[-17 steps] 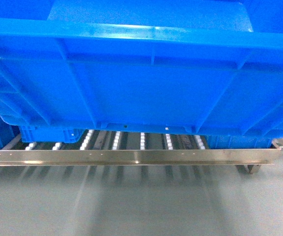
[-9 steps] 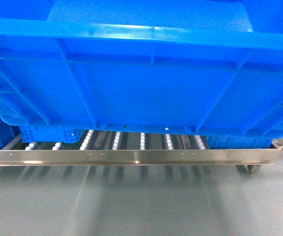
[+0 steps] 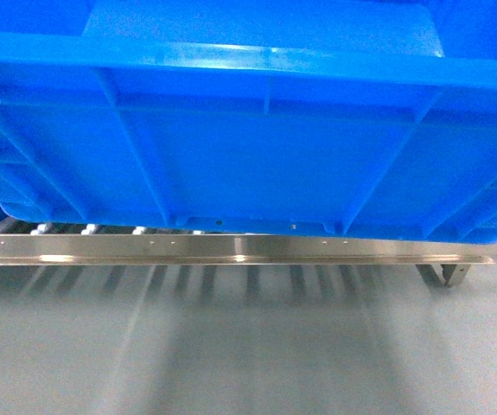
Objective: Place box next to blue box on left shelf
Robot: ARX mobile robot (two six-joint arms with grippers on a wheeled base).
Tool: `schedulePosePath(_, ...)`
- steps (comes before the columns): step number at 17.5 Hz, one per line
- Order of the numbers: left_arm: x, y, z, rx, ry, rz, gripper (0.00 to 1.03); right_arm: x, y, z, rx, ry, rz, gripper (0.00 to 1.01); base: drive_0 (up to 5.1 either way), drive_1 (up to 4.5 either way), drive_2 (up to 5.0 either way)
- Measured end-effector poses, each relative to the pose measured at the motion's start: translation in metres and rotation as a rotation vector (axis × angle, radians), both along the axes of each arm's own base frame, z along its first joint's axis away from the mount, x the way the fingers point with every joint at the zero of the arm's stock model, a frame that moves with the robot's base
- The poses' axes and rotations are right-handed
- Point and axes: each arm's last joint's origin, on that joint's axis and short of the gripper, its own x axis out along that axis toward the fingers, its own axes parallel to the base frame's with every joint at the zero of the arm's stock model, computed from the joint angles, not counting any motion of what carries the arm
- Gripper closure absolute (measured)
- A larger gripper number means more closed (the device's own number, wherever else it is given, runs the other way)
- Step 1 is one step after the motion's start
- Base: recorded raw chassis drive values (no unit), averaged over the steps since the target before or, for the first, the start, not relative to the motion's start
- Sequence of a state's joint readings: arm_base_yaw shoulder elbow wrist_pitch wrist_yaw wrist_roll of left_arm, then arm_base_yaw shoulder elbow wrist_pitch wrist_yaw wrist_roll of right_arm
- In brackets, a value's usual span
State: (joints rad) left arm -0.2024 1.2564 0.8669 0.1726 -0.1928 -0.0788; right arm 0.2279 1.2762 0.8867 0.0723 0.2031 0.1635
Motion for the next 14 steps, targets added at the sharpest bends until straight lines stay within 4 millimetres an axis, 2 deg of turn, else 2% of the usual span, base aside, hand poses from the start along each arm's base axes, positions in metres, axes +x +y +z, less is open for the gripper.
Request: schedulePosePath(14, -0.0001, 0.0, -0.0006, 0.001, 0.007, -0.002, 0.87, -0.0001, 0.0, -0.0005, -0.001, 0.005, 0.0, 0.85, 0.0, 0.0, 0.0)
